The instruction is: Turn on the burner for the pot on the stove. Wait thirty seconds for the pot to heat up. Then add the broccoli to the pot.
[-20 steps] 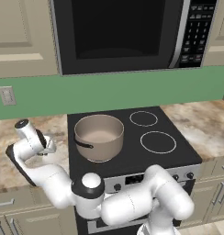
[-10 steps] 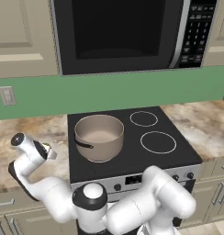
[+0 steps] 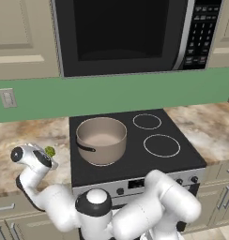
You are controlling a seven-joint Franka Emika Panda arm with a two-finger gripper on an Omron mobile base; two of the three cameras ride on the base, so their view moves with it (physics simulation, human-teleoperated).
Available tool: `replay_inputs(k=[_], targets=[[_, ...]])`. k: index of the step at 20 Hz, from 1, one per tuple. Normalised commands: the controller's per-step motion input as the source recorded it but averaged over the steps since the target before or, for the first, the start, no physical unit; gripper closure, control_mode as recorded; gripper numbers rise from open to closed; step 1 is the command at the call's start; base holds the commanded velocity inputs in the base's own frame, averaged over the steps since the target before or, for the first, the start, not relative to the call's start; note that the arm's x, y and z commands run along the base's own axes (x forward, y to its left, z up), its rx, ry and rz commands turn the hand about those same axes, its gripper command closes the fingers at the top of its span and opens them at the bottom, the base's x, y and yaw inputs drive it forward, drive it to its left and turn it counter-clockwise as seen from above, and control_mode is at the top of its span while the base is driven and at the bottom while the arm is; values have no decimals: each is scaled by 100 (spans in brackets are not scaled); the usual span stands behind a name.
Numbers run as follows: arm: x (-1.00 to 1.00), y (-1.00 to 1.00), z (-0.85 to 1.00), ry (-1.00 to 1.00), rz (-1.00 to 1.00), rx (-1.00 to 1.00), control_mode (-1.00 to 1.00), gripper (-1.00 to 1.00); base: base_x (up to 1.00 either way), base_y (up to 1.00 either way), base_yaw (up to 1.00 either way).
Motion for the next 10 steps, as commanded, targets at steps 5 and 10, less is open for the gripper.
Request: replay_inputs(k=[5, 10], targets=[[19, -23, 5, 9, -57, -1, -100, 100, 0, 0, 0], [-38, -67, 82, 20, -50, 13, -100, 100, 0, 0, 0]])
